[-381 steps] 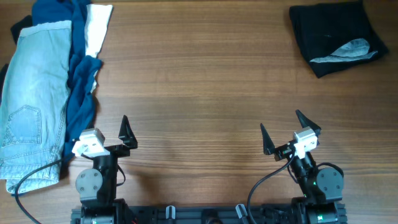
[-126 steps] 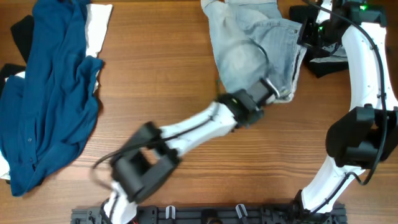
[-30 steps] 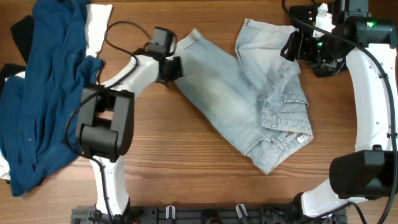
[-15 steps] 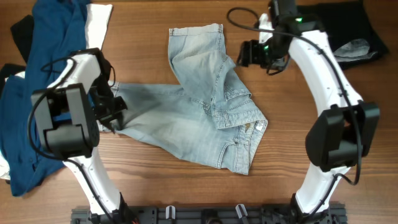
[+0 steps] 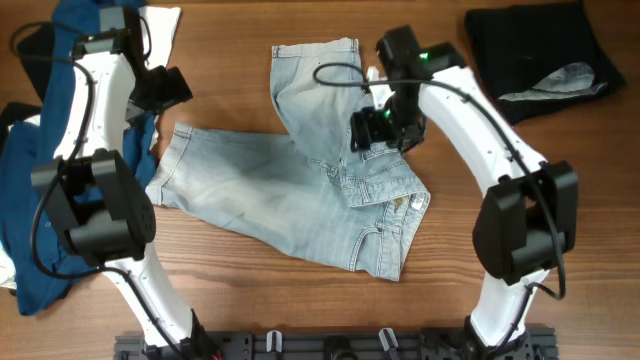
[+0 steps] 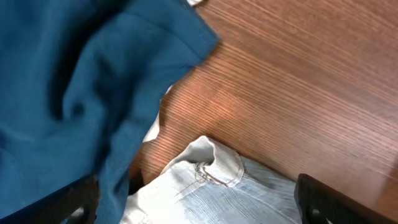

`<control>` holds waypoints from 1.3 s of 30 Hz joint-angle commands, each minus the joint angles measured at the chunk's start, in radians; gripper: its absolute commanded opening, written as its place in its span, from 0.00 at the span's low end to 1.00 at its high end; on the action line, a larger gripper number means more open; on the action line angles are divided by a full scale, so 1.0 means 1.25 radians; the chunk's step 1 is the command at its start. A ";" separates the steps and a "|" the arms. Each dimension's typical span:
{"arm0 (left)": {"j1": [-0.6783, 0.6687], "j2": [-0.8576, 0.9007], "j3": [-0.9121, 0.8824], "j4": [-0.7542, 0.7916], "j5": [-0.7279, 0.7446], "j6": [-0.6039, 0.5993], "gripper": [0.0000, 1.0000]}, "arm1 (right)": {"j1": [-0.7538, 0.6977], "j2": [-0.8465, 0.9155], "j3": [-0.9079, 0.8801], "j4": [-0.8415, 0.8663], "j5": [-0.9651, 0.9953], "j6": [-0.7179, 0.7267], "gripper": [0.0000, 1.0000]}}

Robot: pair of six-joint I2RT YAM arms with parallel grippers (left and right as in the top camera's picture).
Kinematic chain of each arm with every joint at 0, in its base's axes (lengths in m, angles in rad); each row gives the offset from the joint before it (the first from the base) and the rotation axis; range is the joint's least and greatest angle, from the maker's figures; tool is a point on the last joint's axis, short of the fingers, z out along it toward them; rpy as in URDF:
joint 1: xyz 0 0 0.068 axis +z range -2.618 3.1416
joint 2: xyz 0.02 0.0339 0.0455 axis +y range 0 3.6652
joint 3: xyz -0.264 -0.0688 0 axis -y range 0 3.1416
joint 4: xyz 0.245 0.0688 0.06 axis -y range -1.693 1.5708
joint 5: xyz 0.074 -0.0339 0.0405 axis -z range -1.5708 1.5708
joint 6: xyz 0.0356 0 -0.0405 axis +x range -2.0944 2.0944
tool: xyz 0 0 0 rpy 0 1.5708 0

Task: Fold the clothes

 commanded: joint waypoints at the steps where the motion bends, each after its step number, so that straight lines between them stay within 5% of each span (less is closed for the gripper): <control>1: 0.002 -0.027 0.011 -0.004 0.005 0.017 1.00 | 0.070 -0.013 -0.042 0.008 0.052 0.056 0.68; 9: 0.052 -0.043 0.011 0.017 0.013 0.016 1.00 | 0.143 -0.013 -0.214 0.182 0.194 0.077 0.65; 12: 0.078 -0.043 0.011 0.008 0.023 0.016 1.00 | 0.143 -0.013 -0.237 0.227 0.226 0.101 0.37; 14: 0.083 -0.043 0.011 0.002 0.023 0.016 1.00 | 0.141 -0.014 -0.230 0.237 0.271 0.141 0.04; 20: 0.073 -0.043 0.011 0.003 0.023 0.020 1.00 | 0.022 -0.125 -0.069 0.078 0.271 0.133 0.04; 24: 0.046 -0.043 0.011 0.004 0.023 0.023 1.00 | -0.146 -0.149 -0.066 0.103 0.248 0.121 0.04; 27: -0.004 -0.043 0.011 0.013 0.022 0.023 1.00 | -0.271 -0.110 -0.068 0.157 0.164 0.112 0.24; 28: -0.025 -0.043 0.011 0.021 0.023 0.023 1.00 | -0.293 -0.101 -0.068 0.160 0.159 0.112 0.43; 29: -0.044 -0.043 0.011 0.034 0.023 0.023 1.00 | -0.310 -0.094 -0.068 0.154 0.158 0.111 0.76; 31: -0.120 -0.043 0.011 0.118 0.089 0.069 1.00 | -0.332 -0.096 -0.068 0.123 0.150 0.091 1.00; 39: -0.274 0.102 0.011 0.542 0.080 0.039 1.00 | -0.333 -0.117 -0.068 0.073 0.136 0.070 0.99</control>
